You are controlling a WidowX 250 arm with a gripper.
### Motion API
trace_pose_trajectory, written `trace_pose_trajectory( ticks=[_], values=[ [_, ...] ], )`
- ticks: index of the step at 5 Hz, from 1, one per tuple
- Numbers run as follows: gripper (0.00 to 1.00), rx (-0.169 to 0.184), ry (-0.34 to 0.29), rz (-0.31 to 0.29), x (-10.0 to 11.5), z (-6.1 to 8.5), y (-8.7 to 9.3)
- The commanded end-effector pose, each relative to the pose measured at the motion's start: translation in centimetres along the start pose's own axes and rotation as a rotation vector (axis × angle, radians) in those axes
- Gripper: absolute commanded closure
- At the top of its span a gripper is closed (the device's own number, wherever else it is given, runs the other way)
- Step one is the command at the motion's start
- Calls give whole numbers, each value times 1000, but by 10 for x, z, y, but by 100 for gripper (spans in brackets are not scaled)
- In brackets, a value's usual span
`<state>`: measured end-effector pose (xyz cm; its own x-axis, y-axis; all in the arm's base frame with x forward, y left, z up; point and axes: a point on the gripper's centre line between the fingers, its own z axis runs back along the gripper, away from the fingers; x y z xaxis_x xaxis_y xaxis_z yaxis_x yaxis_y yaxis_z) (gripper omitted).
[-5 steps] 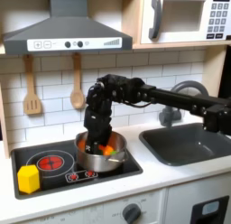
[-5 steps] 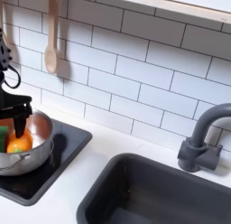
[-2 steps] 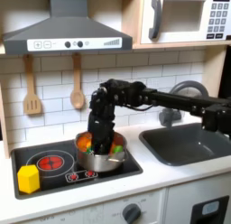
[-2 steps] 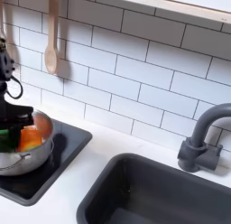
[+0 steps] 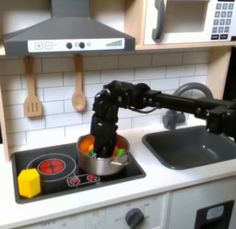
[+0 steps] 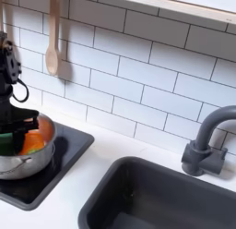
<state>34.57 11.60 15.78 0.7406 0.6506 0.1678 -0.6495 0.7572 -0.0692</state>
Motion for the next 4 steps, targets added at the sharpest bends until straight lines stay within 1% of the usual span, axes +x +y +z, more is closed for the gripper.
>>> trace_pose_trajectory(
  ticks=[1,2,4],
  values=[
    [100,10,-63,-56,9,15,-6],
    [100,4,-69,-101,8,17,-16],
    [100,0,-99,-110,14,26,-18]
  ],
)
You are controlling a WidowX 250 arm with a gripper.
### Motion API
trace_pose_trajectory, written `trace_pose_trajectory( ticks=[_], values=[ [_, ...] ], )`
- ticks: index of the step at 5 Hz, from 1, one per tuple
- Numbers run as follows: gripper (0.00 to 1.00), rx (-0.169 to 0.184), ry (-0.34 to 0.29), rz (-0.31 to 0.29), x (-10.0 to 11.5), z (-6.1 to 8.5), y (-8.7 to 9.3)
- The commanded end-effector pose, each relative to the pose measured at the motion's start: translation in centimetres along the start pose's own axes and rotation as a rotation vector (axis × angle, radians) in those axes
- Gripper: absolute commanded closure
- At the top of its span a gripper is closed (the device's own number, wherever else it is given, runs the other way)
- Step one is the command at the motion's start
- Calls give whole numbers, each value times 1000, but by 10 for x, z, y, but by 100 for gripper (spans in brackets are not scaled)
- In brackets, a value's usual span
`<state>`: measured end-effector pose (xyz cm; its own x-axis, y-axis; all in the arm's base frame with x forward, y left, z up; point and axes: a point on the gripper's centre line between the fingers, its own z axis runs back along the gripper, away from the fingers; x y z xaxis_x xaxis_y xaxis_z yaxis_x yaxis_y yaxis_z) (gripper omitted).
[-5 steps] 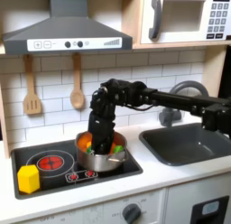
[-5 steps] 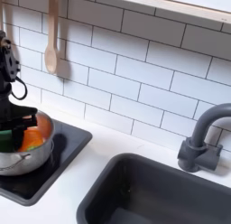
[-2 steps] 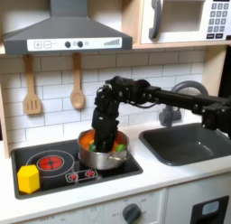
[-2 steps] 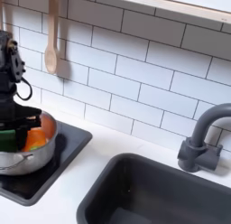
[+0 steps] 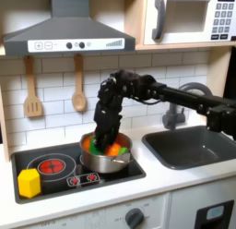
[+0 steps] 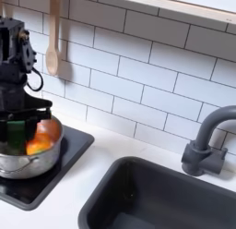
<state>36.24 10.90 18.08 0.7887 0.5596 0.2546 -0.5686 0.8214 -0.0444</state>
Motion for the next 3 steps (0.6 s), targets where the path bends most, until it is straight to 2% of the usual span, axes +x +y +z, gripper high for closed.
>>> trace_pose_trajectory(
  ticks=[1,2,3],
  values=[
    [100,-23,-55,-15,7,24,1],
    [100,-30,-62,-50,6,29,-1],
    [100,-54,-89,-91,6,41,-8]
  ],
)
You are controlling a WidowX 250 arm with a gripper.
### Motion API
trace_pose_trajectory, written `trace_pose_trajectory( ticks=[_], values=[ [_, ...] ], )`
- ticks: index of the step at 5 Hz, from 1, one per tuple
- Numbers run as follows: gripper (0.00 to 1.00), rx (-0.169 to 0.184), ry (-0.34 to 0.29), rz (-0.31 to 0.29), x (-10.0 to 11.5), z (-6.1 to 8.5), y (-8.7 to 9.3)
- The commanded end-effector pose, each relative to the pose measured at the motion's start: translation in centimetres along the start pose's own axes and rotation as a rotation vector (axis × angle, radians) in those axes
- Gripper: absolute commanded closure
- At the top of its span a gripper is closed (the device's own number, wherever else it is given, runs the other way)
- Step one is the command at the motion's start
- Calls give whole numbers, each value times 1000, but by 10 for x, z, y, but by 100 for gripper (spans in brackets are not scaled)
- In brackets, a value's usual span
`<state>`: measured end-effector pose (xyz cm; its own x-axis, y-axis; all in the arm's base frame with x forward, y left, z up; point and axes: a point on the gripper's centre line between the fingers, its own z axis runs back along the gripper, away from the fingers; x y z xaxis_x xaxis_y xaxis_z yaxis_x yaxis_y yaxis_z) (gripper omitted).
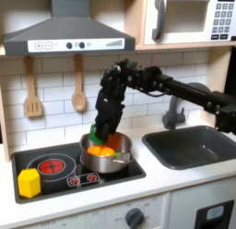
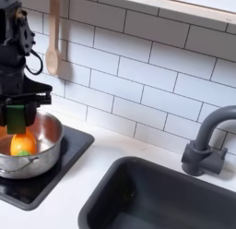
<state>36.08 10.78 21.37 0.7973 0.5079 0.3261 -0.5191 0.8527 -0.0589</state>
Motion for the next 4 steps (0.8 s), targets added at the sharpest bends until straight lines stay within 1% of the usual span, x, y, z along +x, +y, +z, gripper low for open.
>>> trace_pose_trajectory(
  ticks=[1,2,3,4],
  values=[
    [100,-60,-18,-77,1,16,-15],
    [100,-98,-2,-145,-2,18,-30],
    [100,-145,0,-201,-8,24,-50],
    [100,-200,15,-256,-16,27,-69]
  ],
)
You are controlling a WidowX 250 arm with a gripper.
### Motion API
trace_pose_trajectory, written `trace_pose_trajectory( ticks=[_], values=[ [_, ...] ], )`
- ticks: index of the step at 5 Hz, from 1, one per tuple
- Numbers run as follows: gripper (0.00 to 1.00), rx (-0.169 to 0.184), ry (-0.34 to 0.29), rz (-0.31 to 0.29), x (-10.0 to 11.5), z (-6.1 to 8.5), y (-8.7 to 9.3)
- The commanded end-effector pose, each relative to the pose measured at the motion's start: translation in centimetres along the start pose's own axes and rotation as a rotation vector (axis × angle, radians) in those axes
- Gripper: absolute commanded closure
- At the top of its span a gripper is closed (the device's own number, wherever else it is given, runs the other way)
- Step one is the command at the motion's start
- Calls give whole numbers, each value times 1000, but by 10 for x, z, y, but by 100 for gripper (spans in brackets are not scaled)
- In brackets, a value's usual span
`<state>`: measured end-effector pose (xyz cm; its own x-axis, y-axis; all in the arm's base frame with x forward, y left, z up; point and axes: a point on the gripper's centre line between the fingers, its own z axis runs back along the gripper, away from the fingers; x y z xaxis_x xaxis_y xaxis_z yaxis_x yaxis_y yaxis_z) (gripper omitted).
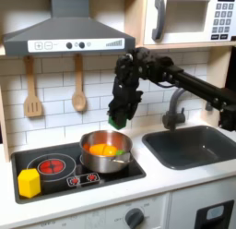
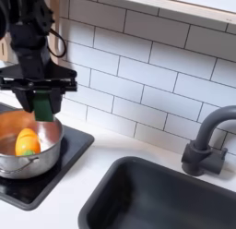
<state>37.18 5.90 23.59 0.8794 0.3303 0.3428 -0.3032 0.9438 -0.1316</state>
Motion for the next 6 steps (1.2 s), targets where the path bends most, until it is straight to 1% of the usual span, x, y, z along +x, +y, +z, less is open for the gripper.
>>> trace_pose_trajectory(
  ticks=[1,2,3,4,5,6],
  values=[
    [100,-93,34,-127,-13,-1,-44],
    [100,-127,55,-194,-21,-4,-63],
    [100,-152,88,-246,-35,-9,-79],
    [100,-169,126,-302,-49,-18,-91],
    [100,-192,157,-358,-65,-23,-102],
    [100,-204,192,-396,-78,-30,-111]
  ],
)
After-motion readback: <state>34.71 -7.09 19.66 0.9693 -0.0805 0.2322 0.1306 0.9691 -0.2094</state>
